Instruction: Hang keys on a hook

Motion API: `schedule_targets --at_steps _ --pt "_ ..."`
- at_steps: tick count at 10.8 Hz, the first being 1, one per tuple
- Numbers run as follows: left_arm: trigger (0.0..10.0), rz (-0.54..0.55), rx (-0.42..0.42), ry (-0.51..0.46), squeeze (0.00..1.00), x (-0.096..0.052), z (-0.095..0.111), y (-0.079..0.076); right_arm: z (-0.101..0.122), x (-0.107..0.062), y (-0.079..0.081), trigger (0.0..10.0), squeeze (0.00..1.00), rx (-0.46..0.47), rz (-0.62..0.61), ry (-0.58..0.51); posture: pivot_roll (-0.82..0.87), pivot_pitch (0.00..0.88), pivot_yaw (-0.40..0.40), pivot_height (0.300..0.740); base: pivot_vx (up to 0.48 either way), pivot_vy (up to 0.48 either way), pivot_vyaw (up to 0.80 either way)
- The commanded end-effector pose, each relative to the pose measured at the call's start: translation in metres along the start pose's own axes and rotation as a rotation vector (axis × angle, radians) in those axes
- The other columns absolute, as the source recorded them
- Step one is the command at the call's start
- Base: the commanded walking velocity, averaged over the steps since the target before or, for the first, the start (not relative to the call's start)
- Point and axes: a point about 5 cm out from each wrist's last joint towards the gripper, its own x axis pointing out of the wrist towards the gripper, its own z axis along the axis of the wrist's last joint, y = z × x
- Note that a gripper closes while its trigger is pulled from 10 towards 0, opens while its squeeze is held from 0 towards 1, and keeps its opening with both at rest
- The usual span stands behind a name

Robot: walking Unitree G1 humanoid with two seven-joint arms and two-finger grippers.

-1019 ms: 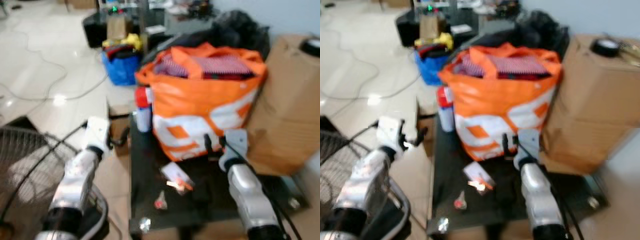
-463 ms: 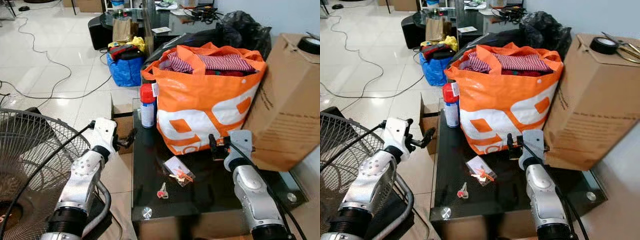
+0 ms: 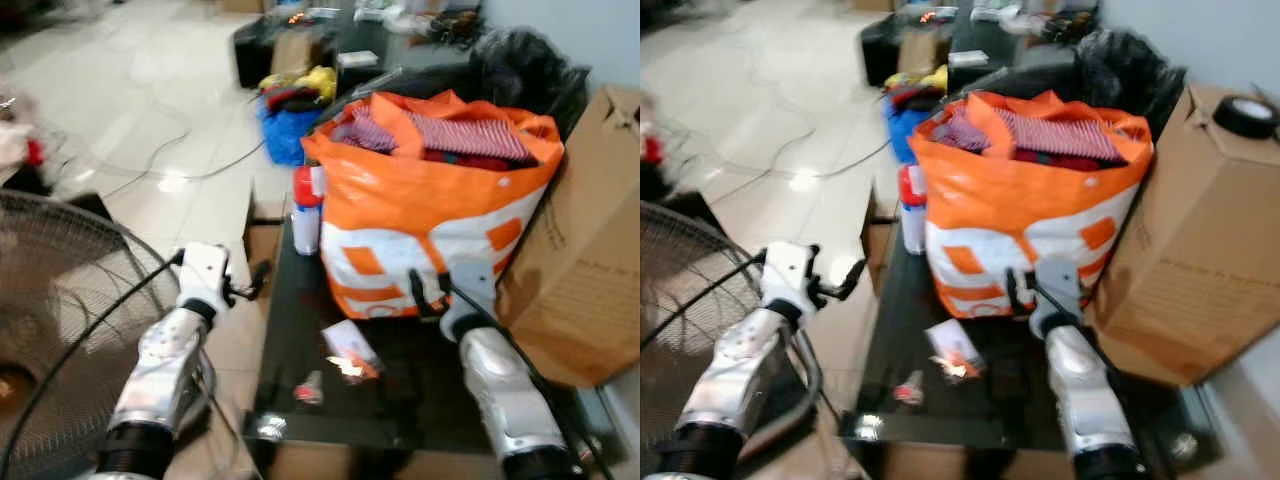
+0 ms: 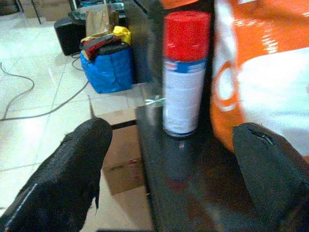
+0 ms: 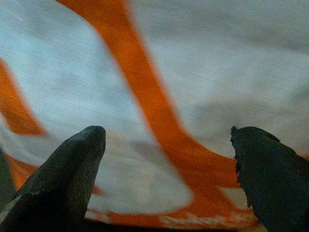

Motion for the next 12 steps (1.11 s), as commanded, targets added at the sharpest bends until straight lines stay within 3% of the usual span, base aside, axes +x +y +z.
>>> schedule_targets --at_steps 1,4,7,8,10,11,12 --pt "10.0 -0.01 0.02 -0.001 0.58 -0.001 0.001 0.001 0.001 0.001 0.0 10.0 1.0 -0.008 0.013 0.007 -0.04 0.0 -0.012 0.74 0.0 0.0 0.0" --pt "10.0 -0.157 0.101 0.043 0.59 -0.013 -0.004 0.002 -0.011 -0.003 0.007 10.0 1.0 -0.096 0.168 0.076 -0.03 0.0 -0.027 0.74 0.0 0.0 0.0" --pt "10.0 -0.42 0.184 0.209 0.59 -0.033 -0.017 0.004 -0.022 -0.005 0.015 10.0 1.0 -0.142 0.325 0.152 -0.02 0.0 -0.035 0.74 0.0 0.0 0.0" --pt "10.0 -0.516 0.231 0.282 0.58 -0.037 -0.021 0.005 -0.034 -0.008 0.024 10.0 1.0 -0.206 0.454 0.229 -0.02 0.0 -0.032 0.74 0.0 0.0 0.0" --pt "10.0 -0.592 0.333 0.361 0.57 -0.043 -0.028 0.012 -0.045 -0.007 0.032 10.0 1.0 -0.263 0.518 0.29 -0.02 0.0 -0.028 0.74 0.0 0.0 0.0" --pt "10.0 -0.59 0.337 0.361 0.56 -0.041 -0.028 0.014 -0.051 -0.008 0.039 10.0 0.9 -0.228 0.56 0.335 -0.02 0.0 -0.029 0.74 0.0 0.0 0.0" --pt "10.0 -0.617 0.335 0.371 0.56 -0.04 -0.029 0.012 -0.059 -0.016 0.052 10.0 0.0 -0.17 0.661 0.391 -0.03 0.0 -0.032 0.74 0.0 0.0 0.0"
